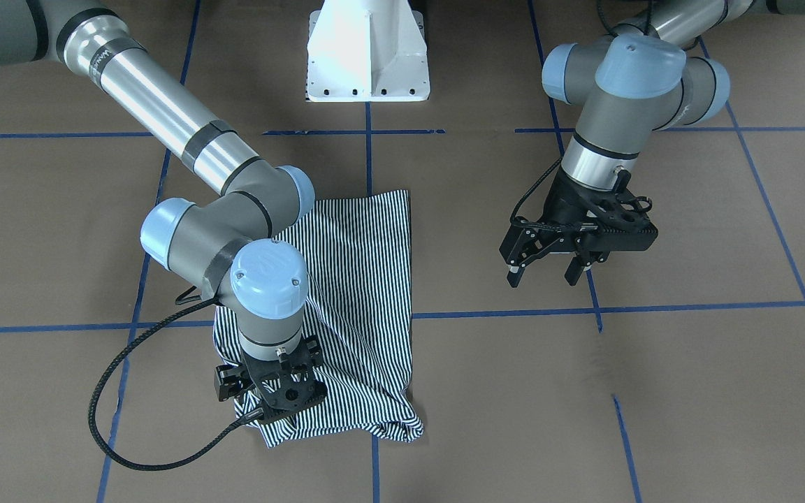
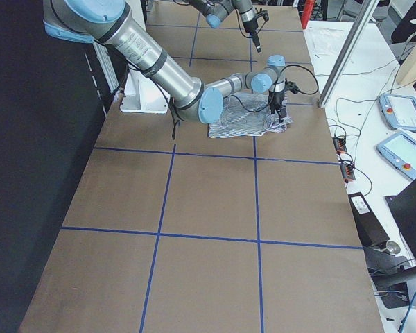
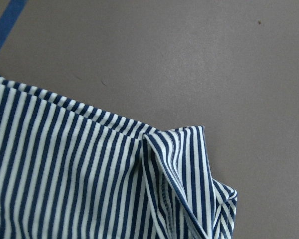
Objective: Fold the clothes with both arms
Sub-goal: 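Release the fold at the far edge and lift the right gripper away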
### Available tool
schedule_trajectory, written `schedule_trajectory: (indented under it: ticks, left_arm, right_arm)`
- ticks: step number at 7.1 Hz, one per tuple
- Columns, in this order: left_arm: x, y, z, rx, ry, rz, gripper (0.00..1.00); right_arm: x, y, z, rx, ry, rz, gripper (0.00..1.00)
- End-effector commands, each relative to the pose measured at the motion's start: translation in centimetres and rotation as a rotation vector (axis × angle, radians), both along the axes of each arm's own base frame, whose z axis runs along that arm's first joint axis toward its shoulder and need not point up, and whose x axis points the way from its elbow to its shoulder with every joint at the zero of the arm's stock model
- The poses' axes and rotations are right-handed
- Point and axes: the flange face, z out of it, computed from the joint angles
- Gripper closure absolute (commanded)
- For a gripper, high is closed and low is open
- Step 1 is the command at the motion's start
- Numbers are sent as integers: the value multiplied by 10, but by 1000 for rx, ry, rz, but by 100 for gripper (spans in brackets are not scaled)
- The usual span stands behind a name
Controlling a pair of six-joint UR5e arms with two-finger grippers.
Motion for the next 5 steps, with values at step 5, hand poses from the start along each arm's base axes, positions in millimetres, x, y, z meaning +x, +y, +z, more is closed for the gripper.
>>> schedule_trajectory:
  ticks: [5]
  left_arm:
    - [0,1,-2,1,3,1,0]
  right_arm:
    - [32,-27,37,14,81,25,0]
